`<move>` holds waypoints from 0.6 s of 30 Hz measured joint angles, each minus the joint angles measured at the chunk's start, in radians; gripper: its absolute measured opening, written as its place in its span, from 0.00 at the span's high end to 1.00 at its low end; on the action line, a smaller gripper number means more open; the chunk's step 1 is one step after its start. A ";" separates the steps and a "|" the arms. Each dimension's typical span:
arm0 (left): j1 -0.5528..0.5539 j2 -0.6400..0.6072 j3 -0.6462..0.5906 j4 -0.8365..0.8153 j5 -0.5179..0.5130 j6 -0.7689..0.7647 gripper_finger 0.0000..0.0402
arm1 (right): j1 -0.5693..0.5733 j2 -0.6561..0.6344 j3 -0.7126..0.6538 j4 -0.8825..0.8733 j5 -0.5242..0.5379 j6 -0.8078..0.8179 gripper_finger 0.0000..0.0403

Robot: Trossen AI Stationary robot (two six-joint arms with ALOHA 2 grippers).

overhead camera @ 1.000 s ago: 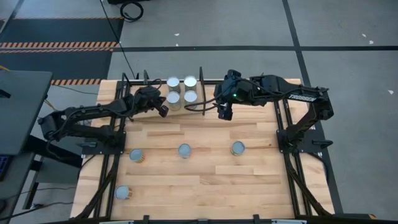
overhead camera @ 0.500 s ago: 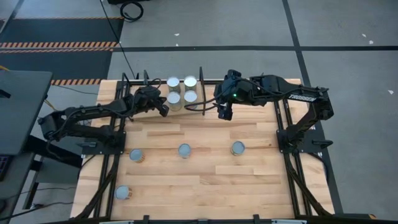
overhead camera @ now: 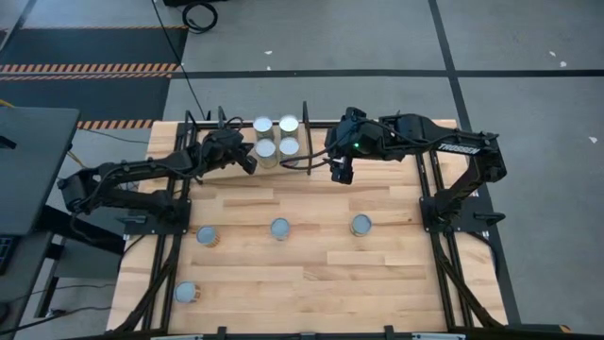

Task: Pick and place cans onto a shelf
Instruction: Adjust the canned goods on the shelf

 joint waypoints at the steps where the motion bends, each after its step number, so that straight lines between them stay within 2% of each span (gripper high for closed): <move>1: 0.005 -0.003 0.002 -0.002 -0.029 0.009 0.96 | 0.000 0.000 0.000 -0.004 -0.004 0.005 0.09; 4: 0.048 -0.008 0.031 -0.018 -0.105 0.028 0.97 | 0.000 0.000 0.000 -0.012 -0.004 0.021 0.09; 6: 0.095 -0.003 0.049 -0.024 -0.111 0.026 0.98 | 0.000 0.000 0.000 -0.012 -0.004 0.026 0.09; 10: 0.181 0.050 0.069 -0.020 -0.022 0.003 0.99 | 0.000 0.000 0.000 -0.011 -0.005 0.026 0.09; 18: 0.275 0.227 0.159 0.010 0.032 0.000 0.99 | 0.000 0.000 0.000 0.002 -0.006 0.026 0.09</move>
